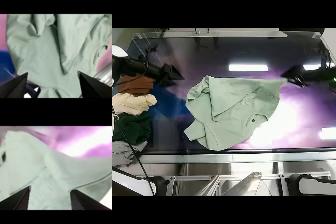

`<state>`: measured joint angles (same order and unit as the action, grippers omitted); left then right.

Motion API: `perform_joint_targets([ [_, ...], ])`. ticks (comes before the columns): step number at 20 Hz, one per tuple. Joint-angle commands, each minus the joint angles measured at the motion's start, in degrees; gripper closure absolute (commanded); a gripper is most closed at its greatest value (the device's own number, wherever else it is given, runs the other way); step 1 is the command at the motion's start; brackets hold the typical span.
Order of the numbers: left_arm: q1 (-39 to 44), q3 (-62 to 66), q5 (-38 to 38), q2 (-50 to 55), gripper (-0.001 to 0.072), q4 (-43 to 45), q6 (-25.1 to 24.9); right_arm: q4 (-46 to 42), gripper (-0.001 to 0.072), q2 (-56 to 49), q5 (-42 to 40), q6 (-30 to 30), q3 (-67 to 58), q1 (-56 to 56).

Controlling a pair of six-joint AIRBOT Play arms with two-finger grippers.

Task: Fold the shirts.

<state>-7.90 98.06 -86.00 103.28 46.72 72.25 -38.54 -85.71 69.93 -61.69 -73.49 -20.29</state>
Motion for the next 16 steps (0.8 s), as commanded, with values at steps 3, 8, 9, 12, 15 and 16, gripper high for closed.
perform_joint_targets([
  [3, 3.2, -11.2, 6.6, 2.4, 0.0009, 1.8, -2.8, -3.8, 0.0092, -0.1, 1.9, -2.2, 13.6, -8.8],
  [8, 9.8, -5.4, 6.1, 9.9, 0.0009, 1.7, -2.8, 3.5, 0.0091, 0.1, 3.0, 1.7, 19.5, -8.7],
  [9, 10.9, -3.3, 5.5, 11.2, 0.0009, 1.8, -2.8, 9.9, 0.0091, 0.4, 4.9, 4.1, 19.2, -8.8],
  [12, 12.9, 3.3, 5.2, 14.0, 0.0009, 1.8, -2.5, 16.7, 0.0096, 0.6, 15.5, 3.7, 13.9, -9.1],
  [15, 12.9, 7.6, 4.9, 14.3, 0.0009, 1.8, -2.5, 10.3, 0.0096, 1.9, 19.2, 0.0, 10.1, -11.3],
  [16, 12.7, 8.3, 4.9, 14.3, 0.0009, 1.9, -2.6, 7.5, 0.0097, 2.6, 18.9, -0.6, 10.3, -11.6],
])
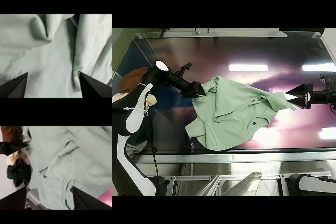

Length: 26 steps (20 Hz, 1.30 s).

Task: Fold the shirts.

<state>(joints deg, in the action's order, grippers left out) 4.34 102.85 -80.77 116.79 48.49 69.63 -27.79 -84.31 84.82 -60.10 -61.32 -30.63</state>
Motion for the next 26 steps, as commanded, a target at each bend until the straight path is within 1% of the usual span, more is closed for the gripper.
perform_joint_targets([
  [1, 0.3, 4.0, -0.1, 0.8, 0.0008, 0.3, 0.1, -6.7, 0.0097, 1.9, 3.0, -2.8, -1.0, -1.2],
  [2, 0.3, 4.0, 0.4, 0.8, 0.0008, 1.7, 0.1, -9.3, 0.0098, 2.7, 1.3, -2.9, 1.2, -0.8],
  [4, 0.6, 3.9, 1.2, 1.2, 0.0008, 4.6, 0.2, -12.0, 0.0105, 3.8, -4.7, -2.7, 8.2, 0.8],
  [5, 0.9, 3.9, 1.4, 1.6, 0.0008, 4.5, 0.2, -12.5, 0.0183, 3.7, -7.6, -2.7, 11.6, 1.8],
  [6, 0.9, 3.9, 1.3, 1.9, 0.0008, 4.6, 0.2, -12.6, 0.0243, 3.4, -11.0, -2.3, 15.0, 3.2],
  [8, 0.9, 4.6, 0.8, 1.9, 0.0008, 4.5, 0.2, -12.6, 0.0243, 1.7, -16.7, -2.3, 18.9, 6.2],
  [9, 0.5, 6.2, -0.4, 1.9, 0.0009, 4.6, 0.2, -12.6, 0.0244, 0.5, -18.1, -2.3, 19.2, 7.9],
  [11, -0.7, 10.5, -1.8, 1.9, 0.0008, 5.1, 0.3, -11.5, 0.0251, -2.3, -19.4, -2.3, 19.1, 10.6],
  [13, -0.7, 12.8, -0.7, 1.9, 0.0008, 8.0, 0.8, -9.8, 0.0252, -4.4, -20.4, -2.3, 19.1, 12.5],
  [14, -0.6, 12.5, 0.1, 2.0, 0.0008, 7.9, 0.8, -8.8, 0.0252, -5.2, -20.6, -2.1, 19.1, 13.3],
  [16, 0.2, 10.4, 1.0, 2.1, 0.0009, 7.4, 0.9, -3.9, 0.0254, -6.1, -21.4, 0.9, 19.1, 14.4],
  [17, 0.6, 9.3, 1.2, 2.1, 0.0009, 7.3, 0.9, -0.8, 0.0304, -6.1, -21.7, 2.3, 18.9, 14.7],
  [18, 1.2, 8.2, 1.5, 2.2, 0.0008, 7.3, 0.6, 1.7, 0.0456, -6.1, -21.7, 4.1, 18.5, 14.7],
  [19, 1.7, 7.4, 2.2, 2.3, 0.0009, 7.5, -0.1, 3.5, 0.0489, -6.1, -21.6, 5.4, 17.7, 14.7],
  [20, 2.3, 7.0, 2.8, 2.5, 0.0009, 7.4, -0.3, 3.6, 0.0537, -6.1, -21.3, 5.5, 16.8, 14.7],
  [21, 2.8, 7.2, 3.0, 3.1, 0.0008, 7.5, -0.3, 3.6, 0.0648, -6.0, -20.5, 5.5, 16.0, 14.7],
  [23, 3.7, 9.3, 1.8, 5.3, 0.0008, 7.5, -0.2, 3.6, 0.0651, -6.0, -18.9, 5.5, 15.3, 14.7],
  [24, 3.8, 10.6, 1.3, 6.4, 0.0008, 7.5, -0.2, 3.6, 0.0689, -6.0, -18.3, 5.5, 15.3, 14.7],
  [26, 4.4, 13.4, 1.2, 8.4, 0.0009, 7.7, 0.6, 3.4, 0.0689, -6.0, -17.7, 5.5, 15.3, 14.7],
])
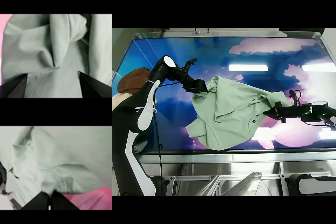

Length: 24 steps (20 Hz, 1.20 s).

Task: Fold the shirts.

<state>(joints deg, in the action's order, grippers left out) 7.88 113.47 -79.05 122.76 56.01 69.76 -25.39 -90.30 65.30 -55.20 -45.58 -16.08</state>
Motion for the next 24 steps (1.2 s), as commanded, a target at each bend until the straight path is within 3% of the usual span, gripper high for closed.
perform_joint_targets([
  [1, 1.2, 3.8, -0.3, 3.2, 0.001, 0.8, 0.9, 1.0, 0.069, 0.0, 2.1, 0.6, -0.5, 0.1],
  [3, 2.2, 4.0, 1.0, 3.3, 0.0042, 6.6, 1.3, 1.0, 0.0689, 0.0, 2.6, 0.6, -0.5, 0.1],
  [5, 3.6, 4.0, 1.0, 3.3, 0.0342, 13.8, 1.2, 1.0, 0.0689, 0.0, 2.7, 0.8, -0.5, 0.1],
  [6, 4.2, 4.0, 1.2, 3.3, 0.0431, 14.8, 1.2, 1.0, 0.0689, 0.0, 2.7, 0.8, -0.5, 0.1],
  [7, 4.7, 4.1, 1.7, 3.1, 0.0658, 14.0, 1.2, 1.0, 0.0689, 0.0, 2.6, 0.9, -0.5, 0.1],
  [8, 5.1, 4.0, 2.1, 2.7, 0.069, 13.5, 1.1, 1.0, 0.0689, 0.0, 2.7, 0.9, -0.5, 0.1],
  [14, 2.7, 4.0, 1.0, -5.9, 0.069, 13.4, -0.3, 0.8, 0.069, 0.0, 3.3, 1.4, -1.4, -0.1],
  [16, -0.3, 1.5, -1.3, -8.7, 0.069, 12.5, 0.5, -2.9, 0.0691, -0.3, 3.5, 0.1, -5.7, -0.4],
  [20, -7.0, -11.8, -9.8, -13.9, 0.069, 5.2, 0.8, -15.9, 0.0691, -7.8, 4.4, -12.3, -28.4, -0.3],
  [24, -10.3, -32.2, -9.8, -23.3, 0.0689, 3.3, 0.8, -16.0, 0.069, -19.4, 9.9, -16.7, -51.5, -0.2],
])
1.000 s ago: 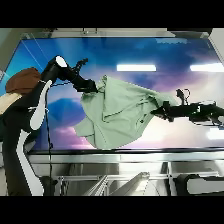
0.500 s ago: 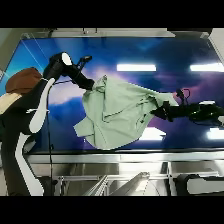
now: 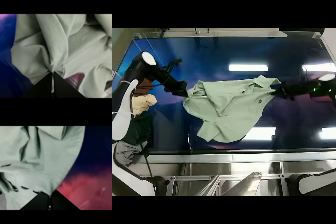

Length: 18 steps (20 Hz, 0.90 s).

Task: Fold the shirts.

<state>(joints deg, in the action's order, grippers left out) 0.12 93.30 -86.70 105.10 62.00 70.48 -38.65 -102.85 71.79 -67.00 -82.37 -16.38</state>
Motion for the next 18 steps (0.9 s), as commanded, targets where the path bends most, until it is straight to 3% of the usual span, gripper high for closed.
perform_joint_targets([
  [1, -3.0, -16.5, -1.4, -7.8, 0.0691, -3.5, 0.1, -2.5, 0.0641, -8.7, 4.8, -4.9, -18.4, 0.3],
  [2, -3.4, -19.8, -0.6, -9.6, 0.069, -3.8, 0.1, -1.9, 0.0365, -9.4, 5.9, -4.9, -20.1, 0.4],
  [3, -3.4, -22.5, 0.8, -11.2, 0.0563, -3.5, 0.0, -0.8, 0.0219, -9.3, 6.8, -4.8, -20.3, 0.5],
  [5, -3.9, -25.2, 3.9, -13.9, 0.0035, -3.1, 0.1, -1.0, 0.0332, -8.7, 8.9, -4.8, -20.3, 0.0],
  [6, -4.4, -25.7, 5.4, -15.1, -0.0013, -3.1, 0.0, -1.0, 0.0347, -8.6, 11.0, -4.1, -20.3, -0.7],
  [11, -8.3, -25.6, 14.6, -19.2, -0.0013, -3.6, 0.0, -1.1, 0.0347, -7.3, 23.8, -5.9, -12.3, -3.5],
  [16, -5.6, -18.8, 18.4, -11.2, -0.0009, -3.7, -1.1, -0.6, 0.0347, 5.6, 15.3, -0.6, 18.8, -1.8],
  [18, -3.9, -12.3, 18.6, -5.6, -0.0007, -3.6, -2.1, -0.6, 0.0347, 11.0, 7.3, 0.9, 28.8, 0.2],
])
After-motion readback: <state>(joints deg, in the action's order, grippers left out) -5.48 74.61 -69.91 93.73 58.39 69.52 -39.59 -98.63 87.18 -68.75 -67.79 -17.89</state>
